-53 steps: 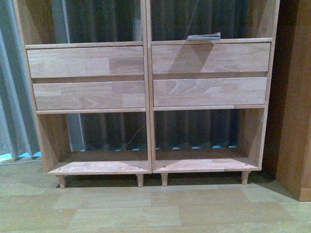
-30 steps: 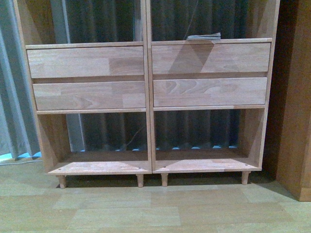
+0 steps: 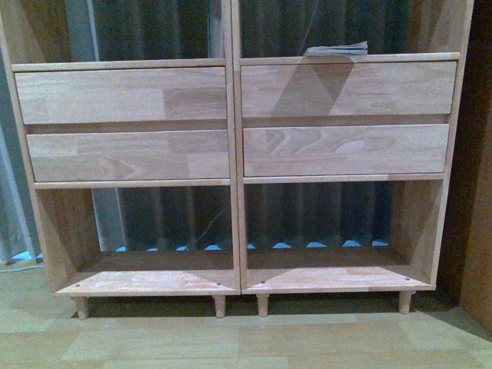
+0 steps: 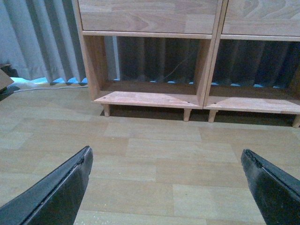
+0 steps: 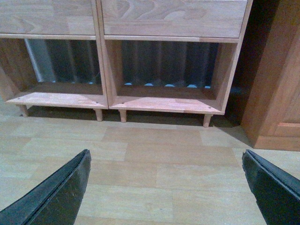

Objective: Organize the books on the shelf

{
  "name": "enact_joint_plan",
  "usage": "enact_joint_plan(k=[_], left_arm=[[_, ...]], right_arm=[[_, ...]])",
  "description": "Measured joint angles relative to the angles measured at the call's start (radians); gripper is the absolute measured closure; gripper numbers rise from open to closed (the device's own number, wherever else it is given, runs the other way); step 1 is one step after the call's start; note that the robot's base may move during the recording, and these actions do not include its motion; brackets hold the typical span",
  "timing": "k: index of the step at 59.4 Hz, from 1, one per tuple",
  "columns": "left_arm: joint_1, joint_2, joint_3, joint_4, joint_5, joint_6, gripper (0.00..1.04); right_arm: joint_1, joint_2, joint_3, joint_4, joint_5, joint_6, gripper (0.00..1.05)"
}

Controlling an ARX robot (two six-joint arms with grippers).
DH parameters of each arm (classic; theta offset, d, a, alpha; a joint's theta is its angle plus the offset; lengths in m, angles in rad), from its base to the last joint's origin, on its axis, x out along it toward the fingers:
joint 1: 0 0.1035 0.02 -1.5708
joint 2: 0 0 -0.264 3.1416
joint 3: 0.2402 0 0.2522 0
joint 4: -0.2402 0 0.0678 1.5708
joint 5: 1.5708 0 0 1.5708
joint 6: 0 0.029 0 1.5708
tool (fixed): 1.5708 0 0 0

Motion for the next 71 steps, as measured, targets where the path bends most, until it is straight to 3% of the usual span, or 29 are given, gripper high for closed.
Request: enact_joint_plan(k=[71], left_arm=[[0.000,0.000,0.000,0.000,0.000,0.000,0.07]], right_arm=[[0.000,-0.001,0.000,0.000,0.000,0.000,0.07]])
